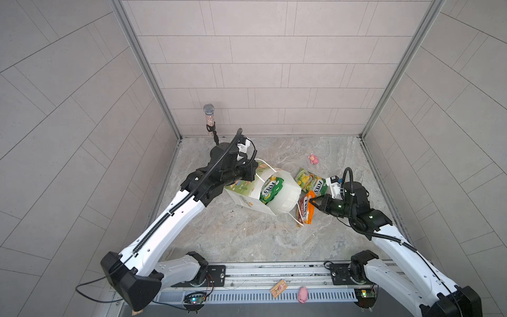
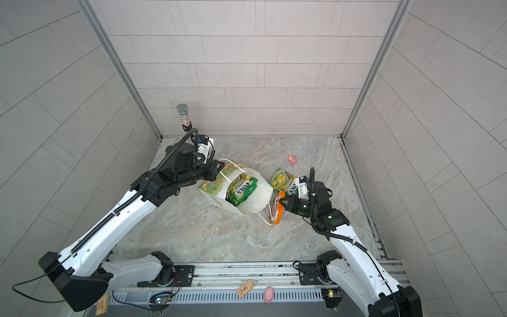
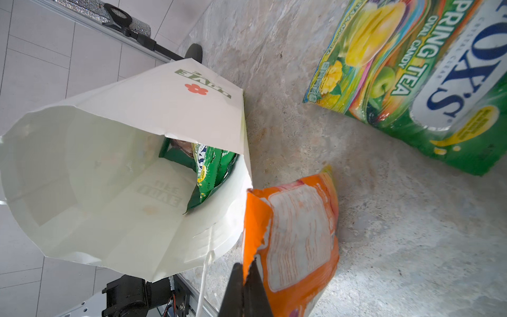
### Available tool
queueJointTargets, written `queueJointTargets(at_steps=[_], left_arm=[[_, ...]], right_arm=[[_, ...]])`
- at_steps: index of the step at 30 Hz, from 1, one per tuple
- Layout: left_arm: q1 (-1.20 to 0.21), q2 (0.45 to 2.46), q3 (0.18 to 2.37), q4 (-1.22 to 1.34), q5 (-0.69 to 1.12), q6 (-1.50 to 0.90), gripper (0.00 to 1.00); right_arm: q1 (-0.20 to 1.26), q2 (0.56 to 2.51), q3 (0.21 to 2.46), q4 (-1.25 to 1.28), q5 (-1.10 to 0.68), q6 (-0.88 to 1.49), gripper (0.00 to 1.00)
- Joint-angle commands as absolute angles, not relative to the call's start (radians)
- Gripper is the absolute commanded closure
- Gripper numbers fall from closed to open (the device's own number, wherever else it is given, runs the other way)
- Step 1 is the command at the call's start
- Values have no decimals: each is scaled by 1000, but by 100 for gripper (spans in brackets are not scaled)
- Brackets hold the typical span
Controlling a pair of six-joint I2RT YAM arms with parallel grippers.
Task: Take the snacks out of the paper bag
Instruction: Place the snack at the center of the table.
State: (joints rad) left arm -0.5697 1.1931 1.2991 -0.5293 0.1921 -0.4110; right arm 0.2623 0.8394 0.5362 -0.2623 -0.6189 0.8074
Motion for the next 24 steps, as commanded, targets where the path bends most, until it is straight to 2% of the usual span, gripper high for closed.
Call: queueJointTargets(at_steps=[1,12,24], left_arm=[[-569,1183,1303,-526,177,-410,100],[-569,1180,1307,-531,180,-407,100],[-569,1179,1304,-528,189,-404,100]], right_arm=[[266,833,539,-302,-580,742,100],[233,907,613,-663,-313,469,100],[232,988,570,-555,-185,483,100]])
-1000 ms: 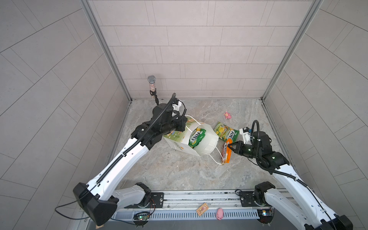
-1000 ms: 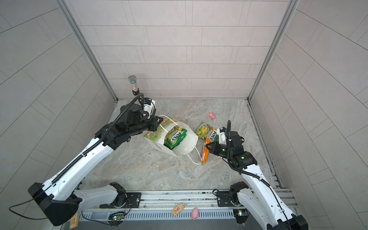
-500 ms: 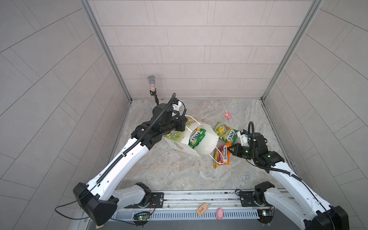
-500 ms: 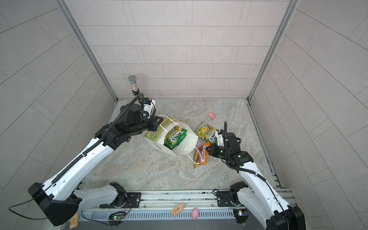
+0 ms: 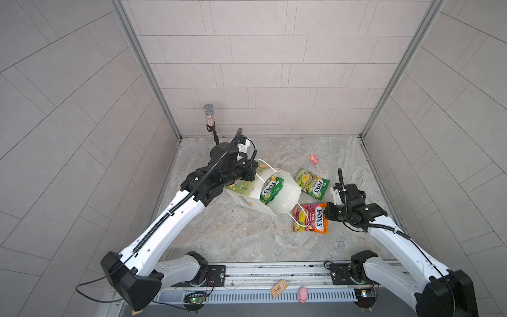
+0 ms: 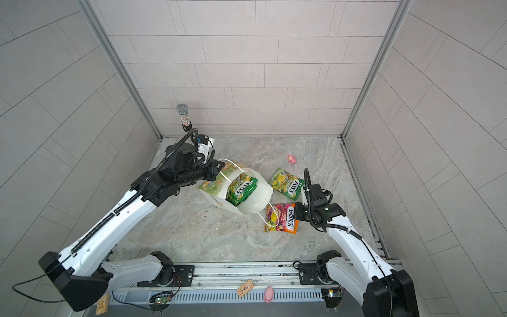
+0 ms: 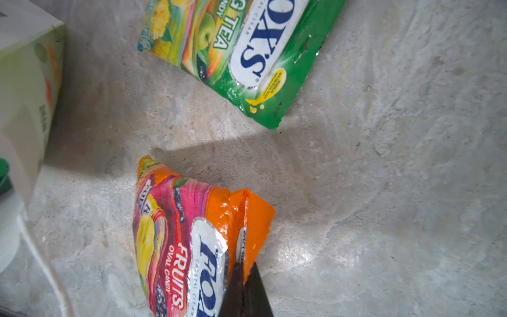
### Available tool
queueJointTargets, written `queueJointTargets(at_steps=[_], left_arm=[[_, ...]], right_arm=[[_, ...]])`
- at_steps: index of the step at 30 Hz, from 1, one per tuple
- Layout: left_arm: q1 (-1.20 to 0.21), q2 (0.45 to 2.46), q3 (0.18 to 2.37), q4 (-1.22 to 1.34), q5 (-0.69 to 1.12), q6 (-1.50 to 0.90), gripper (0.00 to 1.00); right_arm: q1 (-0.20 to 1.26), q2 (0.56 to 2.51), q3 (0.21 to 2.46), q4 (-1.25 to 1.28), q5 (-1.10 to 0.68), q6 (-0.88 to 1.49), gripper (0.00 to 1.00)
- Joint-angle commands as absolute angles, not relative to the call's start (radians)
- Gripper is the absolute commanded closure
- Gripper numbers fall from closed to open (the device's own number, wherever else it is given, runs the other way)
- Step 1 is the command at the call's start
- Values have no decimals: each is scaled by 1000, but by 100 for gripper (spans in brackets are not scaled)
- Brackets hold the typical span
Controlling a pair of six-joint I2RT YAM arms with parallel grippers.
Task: Take the snacks out of the paper bag
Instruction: Place the snack at the center of the table.
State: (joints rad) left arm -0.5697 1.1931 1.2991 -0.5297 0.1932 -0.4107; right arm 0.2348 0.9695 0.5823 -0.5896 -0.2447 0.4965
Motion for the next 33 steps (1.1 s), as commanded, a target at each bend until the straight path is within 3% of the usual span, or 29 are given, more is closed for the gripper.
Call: queueJointTargets(at_steps=[1,3,9,13,18,21,28,33], left_arm=[[-569,1178,1303,-526,189,-405,100],[-570,1177,1303,-528,187,-403,100],[-569,1172,1301,-526,189,-405,100],[-570,1170,1298,-525,192,-405,100],[-570,1170,1298,-522,201,-406,100],[-569,1171,1296,-520,207,-407,100],[-569,1172,1295,-519,218,-403,100],[-570,1165,1283,-501,263,-419,100]], right_arm=[[232,1000,571,-551,-180,487,100],[232,1020,574,-548,-167,491,100],[232,1048,583,-561,-121,486,84],[233,1028,600,-584,-71,483,61],[233,972,613,-614,-4,482,41],[233,914,615,-581,-56,479,38],[249,809,641,-360,-408,583,37],[323,815,667,-234,-496,667,38]])
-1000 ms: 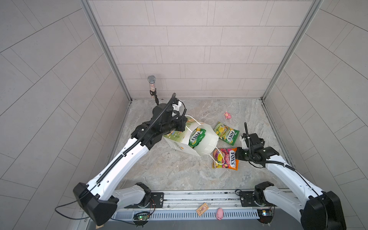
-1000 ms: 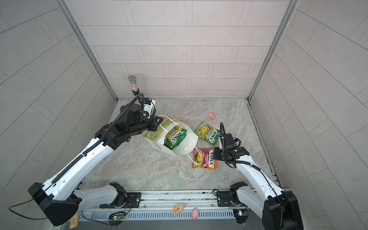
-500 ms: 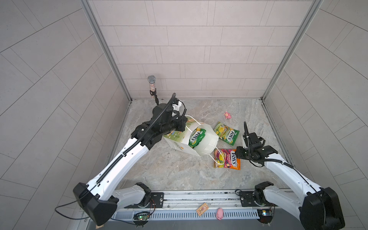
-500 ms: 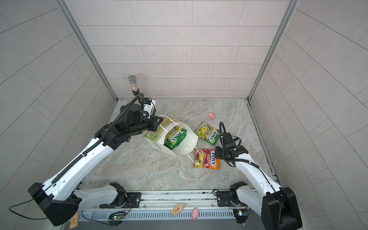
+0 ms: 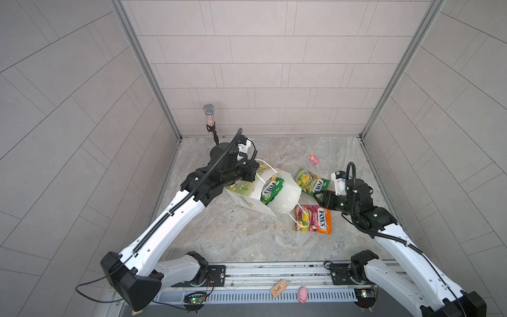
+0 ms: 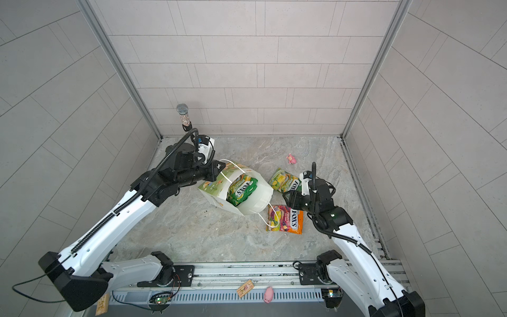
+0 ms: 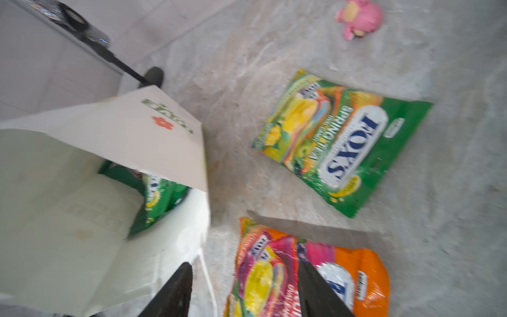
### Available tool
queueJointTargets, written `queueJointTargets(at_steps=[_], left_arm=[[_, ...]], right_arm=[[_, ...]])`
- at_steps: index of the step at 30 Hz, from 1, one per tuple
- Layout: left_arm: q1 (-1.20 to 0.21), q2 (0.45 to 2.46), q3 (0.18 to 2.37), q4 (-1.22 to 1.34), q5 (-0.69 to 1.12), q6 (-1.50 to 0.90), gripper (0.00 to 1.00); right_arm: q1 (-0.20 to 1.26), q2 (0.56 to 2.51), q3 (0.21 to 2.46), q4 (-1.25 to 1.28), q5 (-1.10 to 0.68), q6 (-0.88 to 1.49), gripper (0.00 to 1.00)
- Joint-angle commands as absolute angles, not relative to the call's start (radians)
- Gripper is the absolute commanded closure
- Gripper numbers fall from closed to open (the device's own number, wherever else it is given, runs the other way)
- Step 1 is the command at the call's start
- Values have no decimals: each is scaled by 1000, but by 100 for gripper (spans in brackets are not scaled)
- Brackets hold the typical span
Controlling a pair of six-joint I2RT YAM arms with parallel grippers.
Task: Take the snacks out of the paper bag
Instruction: Place the snack at the center of the table, then pick up the snack from the paper bag.
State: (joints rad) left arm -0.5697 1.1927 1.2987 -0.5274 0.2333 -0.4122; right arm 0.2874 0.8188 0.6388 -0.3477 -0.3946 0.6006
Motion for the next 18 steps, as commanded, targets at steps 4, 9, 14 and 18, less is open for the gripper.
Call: queueJointTargets(at_steps=[4,9,14,18], left_arm=[[-569,1172,1280,-500,341,-407,100],[-569,1179,1297,-523,422,-403,100],[-569,1152,1307,-545,414,-398,100],[-570,1145,1323,-586,384,-391,100]], right_arm=[[433,838,673,-134,-485,692,40],[584,895,672,-55,-407,692,43],[709,956,663,0,-300,690,47],[814,995,644,65,-169,666,50]])
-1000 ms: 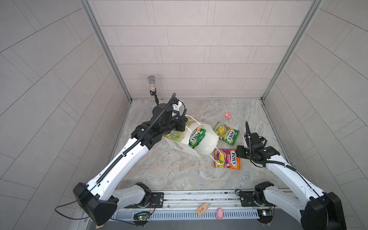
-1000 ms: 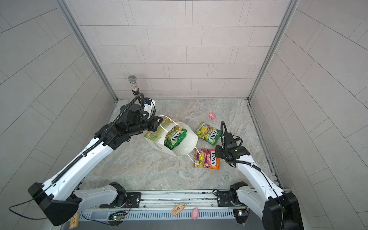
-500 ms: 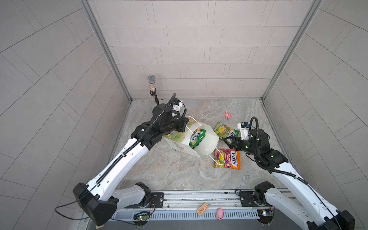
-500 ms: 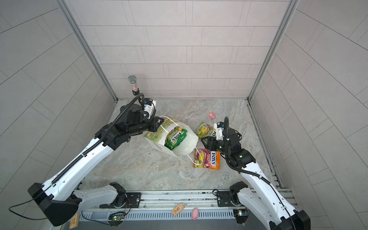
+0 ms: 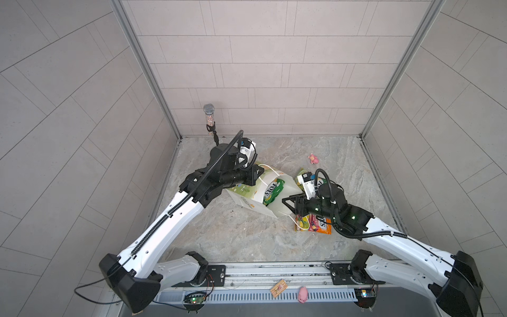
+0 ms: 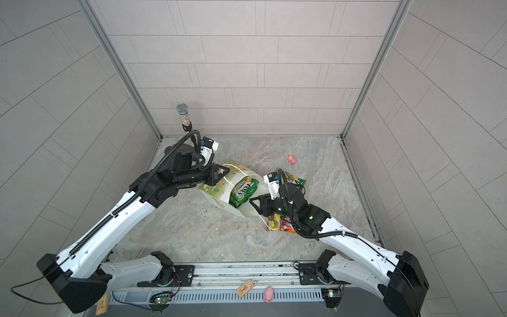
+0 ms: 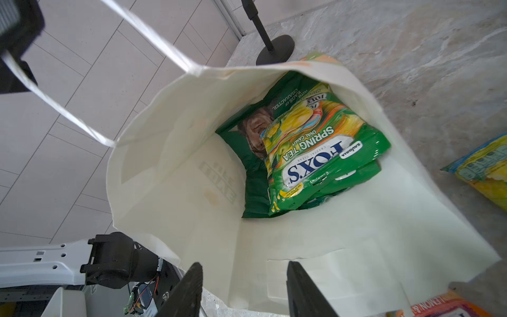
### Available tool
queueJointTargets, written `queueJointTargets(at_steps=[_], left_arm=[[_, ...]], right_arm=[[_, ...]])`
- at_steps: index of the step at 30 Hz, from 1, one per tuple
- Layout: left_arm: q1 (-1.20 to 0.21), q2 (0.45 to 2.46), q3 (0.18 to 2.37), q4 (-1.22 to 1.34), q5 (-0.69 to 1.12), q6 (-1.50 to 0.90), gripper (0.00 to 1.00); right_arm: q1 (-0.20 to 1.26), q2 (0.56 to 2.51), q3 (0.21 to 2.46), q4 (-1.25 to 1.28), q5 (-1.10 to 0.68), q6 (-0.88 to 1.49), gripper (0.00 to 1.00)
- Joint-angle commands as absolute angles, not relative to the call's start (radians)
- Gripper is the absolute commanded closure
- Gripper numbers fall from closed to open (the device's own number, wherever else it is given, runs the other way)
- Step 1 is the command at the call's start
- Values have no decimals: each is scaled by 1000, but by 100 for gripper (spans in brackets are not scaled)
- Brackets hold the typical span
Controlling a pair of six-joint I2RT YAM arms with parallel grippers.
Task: Take the snacks out of the paper bag
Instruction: Pick up the snack from the paper bag.
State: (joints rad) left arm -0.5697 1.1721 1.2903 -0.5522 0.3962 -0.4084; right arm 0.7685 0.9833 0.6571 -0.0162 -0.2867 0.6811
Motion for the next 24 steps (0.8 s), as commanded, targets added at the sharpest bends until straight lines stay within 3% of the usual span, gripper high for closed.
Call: queueJointTargets(at_steps=[1,9,17,24], left_arm=[[-569,1144,1327,-591,382,-390,100],[-569,1141,1347,-618,408,-397,100],[-569,1140,1335,-615,384,-406,100],[-570,1149,1330,-614,381,-405,100]], right_arm=[[834,1011,641,82,-134,665,51],[932,1205,712,95,50,641,60],[1008,1360,770,162,-28,632,60],[1043,1418,754,209,-47,649,44]])
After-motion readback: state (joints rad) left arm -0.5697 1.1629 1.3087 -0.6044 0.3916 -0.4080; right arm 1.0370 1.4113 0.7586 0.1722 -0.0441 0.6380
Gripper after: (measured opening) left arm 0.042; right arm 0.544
